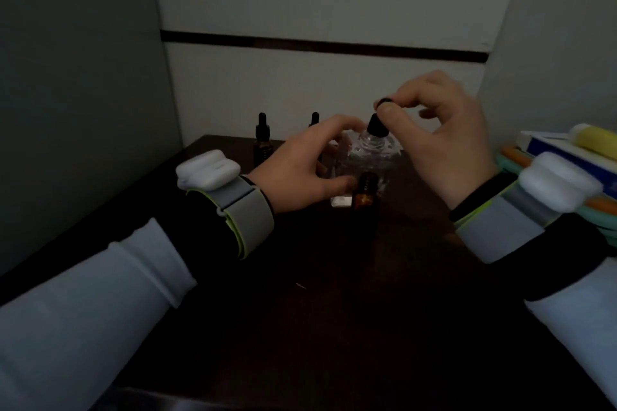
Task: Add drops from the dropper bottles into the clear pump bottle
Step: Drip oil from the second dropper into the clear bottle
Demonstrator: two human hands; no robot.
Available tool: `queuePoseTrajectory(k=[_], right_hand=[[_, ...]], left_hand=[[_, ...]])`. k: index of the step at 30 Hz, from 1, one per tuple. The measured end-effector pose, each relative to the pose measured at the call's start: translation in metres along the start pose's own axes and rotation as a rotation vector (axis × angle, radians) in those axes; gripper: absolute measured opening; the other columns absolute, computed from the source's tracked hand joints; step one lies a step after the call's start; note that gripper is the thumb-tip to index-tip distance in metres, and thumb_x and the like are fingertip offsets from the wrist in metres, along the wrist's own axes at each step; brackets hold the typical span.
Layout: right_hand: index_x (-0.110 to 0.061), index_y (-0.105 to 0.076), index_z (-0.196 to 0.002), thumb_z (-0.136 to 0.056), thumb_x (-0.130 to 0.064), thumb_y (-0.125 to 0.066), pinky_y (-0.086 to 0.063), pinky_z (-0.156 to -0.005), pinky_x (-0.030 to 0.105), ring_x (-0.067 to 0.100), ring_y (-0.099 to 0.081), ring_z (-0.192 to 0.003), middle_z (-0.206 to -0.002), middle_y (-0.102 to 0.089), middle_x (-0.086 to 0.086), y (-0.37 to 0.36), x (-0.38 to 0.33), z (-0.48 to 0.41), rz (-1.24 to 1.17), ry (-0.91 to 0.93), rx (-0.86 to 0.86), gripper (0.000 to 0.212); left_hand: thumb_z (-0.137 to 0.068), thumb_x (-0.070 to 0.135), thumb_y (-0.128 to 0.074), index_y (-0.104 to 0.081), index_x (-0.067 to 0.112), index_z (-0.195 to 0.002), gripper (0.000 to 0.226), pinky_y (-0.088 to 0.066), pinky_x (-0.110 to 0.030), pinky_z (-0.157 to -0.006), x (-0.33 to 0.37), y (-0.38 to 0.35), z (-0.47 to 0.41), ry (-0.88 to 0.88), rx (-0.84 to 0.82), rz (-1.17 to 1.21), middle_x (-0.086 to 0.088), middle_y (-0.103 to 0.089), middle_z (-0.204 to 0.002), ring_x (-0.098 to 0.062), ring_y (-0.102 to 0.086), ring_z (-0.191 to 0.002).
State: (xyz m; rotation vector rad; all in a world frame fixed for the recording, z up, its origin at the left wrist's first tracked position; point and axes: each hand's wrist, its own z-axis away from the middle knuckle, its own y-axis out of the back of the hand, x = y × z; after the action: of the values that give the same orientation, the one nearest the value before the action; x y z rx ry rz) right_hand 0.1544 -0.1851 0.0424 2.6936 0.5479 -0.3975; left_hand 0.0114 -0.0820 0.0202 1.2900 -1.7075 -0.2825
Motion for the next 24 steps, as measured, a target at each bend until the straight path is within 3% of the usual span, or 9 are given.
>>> queuePoseTrajectory(k=[4, 8, 13, 24], right_hand=[[-0.037, -0.057, -0.074, -0.081, -0.039, -0.059, -0.039, -0.074, 0.021, 0.011, -0.052, -0.091, -0.08, -0.051, -0.02, 0.0001, 0.0014, 0.0006, -0.019, -0.024, -0.029, 0.007], [-0.034, -0.055, -0.07, -0.082, -0.03, -0.062, -0.037, -0.074, 0.019, 0.01, -0.051, -0.088, -0.078, -0.051, -0.02, 0.0012, 0.0011, -0.0006, -0.004, -0.006, -0.006, 0.014], [-0.031, -0.058, -0.074, -0.08, -0.039, -0.057, -0.039, -0.074, 0.021, 0.01, -0.052, -0.089, -0.078, -0.052, -0.02, 0.0006, 0.0014, 0.0006, -0.024, -0.024, -0.028, 0.01], [-0.032, -0.06, -0.075, -0.08, -0.039, -0.056, -0.04, -0.075, 0.021, 0.011, -0.053, -0.091, -0.081, -0.055, -0.019, 0.0004, -0.0011, 0.0009, -0.034, -0.038, -0.046, 0.01]], left_hand=[[-0.081, 0.014, -0.071, -0.042, 0.024, -0.132, 0.06, -0.051, -0.018, -0.077, 0.0006, 0.0002, 0.0, -0.002, -0.001, 0.007, -0.001, -0.054, -0.12, -0.007, -0.056, -0.099], [-0.081, 0.015, -0.07, -0.042, 0.025, -0.131, 0.058, -0.051, -0.019, -0.077, 0.0009, -0.0003, 0.0001, -0.003, -0.003, 0.005, -0.001, -0.053, -0.119, -0.008, -0.056, -0.099], [-0.081, 0.016, -0.07, -0.042, 0.026, -0.131, 0.058, -0.051, -0.027, -0.08, -0.0003, -0.0004, -0.0001, 0.002, -0.002, -0.006, -0.003, -0.053, -0.12, -0.014, -0.057, -0.104], [-0.082, 0.017, -0.07, -0.041, 0.027, -0.132, 0.059, -0.05, -0.025, -0.08, -0.001, -0.001, -0.0002, 0.009, -0.008, -0.006, -0.002, -0.052, -0.121, -0.013, -0.056, -0.105]])
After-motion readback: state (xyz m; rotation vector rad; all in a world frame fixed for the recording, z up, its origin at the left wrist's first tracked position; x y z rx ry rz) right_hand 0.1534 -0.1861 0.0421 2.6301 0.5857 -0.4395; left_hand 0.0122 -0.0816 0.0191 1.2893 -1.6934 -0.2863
